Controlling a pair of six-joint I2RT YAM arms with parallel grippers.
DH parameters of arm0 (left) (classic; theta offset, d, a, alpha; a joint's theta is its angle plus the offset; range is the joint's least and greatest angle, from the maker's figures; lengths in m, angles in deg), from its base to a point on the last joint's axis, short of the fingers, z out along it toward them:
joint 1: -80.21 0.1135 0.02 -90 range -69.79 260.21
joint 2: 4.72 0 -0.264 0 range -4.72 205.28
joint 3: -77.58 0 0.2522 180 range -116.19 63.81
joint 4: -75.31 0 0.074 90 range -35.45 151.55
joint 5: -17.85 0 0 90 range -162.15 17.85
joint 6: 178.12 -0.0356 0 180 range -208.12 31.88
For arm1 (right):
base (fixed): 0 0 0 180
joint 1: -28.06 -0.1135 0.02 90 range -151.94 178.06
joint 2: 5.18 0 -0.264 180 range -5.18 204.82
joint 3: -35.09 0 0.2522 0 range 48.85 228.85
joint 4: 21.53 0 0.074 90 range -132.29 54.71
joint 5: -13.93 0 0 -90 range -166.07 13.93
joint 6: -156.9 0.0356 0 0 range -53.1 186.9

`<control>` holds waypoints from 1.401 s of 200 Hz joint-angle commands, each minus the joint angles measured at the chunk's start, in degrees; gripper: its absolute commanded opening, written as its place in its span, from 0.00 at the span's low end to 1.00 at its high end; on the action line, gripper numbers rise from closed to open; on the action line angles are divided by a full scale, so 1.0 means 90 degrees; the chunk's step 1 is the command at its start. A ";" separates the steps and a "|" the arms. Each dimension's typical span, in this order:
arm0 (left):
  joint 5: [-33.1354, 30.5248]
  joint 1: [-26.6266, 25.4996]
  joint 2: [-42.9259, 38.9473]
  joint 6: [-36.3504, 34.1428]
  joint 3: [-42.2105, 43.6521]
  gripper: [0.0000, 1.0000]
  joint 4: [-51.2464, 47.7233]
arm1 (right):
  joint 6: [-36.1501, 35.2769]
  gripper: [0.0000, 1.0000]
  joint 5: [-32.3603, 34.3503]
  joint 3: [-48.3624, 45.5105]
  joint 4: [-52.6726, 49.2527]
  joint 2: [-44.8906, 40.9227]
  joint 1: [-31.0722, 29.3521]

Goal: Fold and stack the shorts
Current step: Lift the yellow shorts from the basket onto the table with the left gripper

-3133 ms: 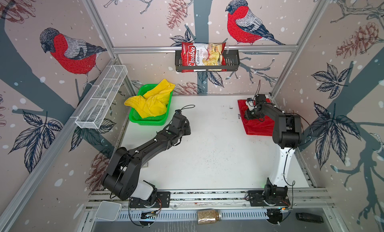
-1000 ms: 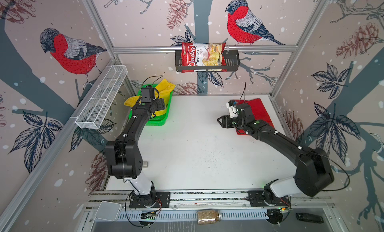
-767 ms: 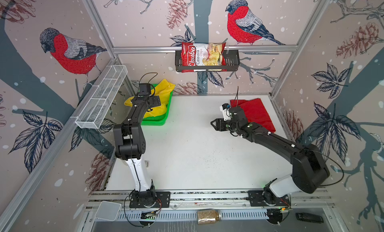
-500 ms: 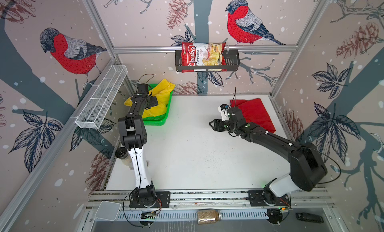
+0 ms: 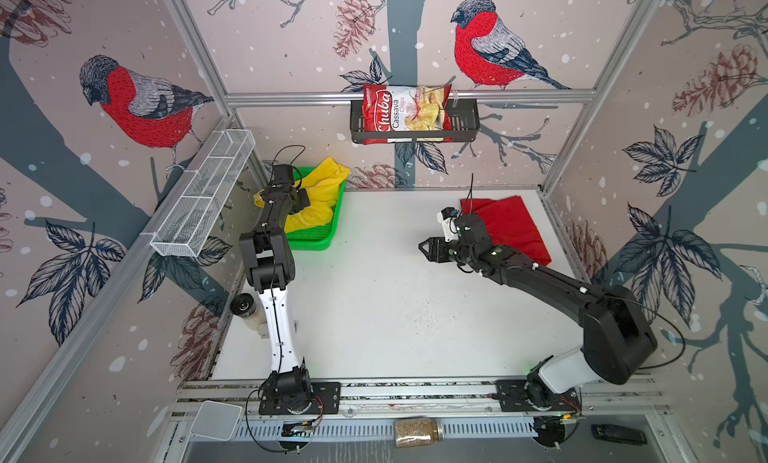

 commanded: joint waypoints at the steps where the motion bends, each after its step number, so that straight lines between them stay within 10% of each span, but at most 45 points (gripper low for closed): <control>1: 0.0322 0.0014 -0.0722 -0.0190 -0.0076 0.00 -0.0037 | -0.0196 0.65 0.0009 0.0055 0.0274 -0.0131 0.0024; 104: 0.3042 -0.0602 -0.4530 -0.0961 0.1203 0.00 -0.0064 | -0.0581 0.65 -0.0618 0.1312 0.0187 -0.0223 0.0615; 162: 0.4521 -0.1898 -0.6008 -0.1074 0.3160 0.00 0.0866 | -0.0526 0.64 -0.0553 0.1003 0.0183 -0.0787 0.1190; 235: 0.3954 -0.3300 -0.6478 -0.0531 0.6185 0.00 0.2291 | -0.0795 0.65 0.0095 0.0247 -0.0370 -0.1539 0.1516; 265: 0.3692 -0.3497 -0.6240 0.0126 0.6905 0.60 0.2990 | -0.0873 0.65 0.0234 0.0193 -0.0660 -0.1560 0.1485; 280: 0.3493 -0.3457 -0.6242 0.0412 0.6922 0.75 0.2982 | -0.1029 0.66 0.0442 0.0343 -0.0934 -0.1519 0.1352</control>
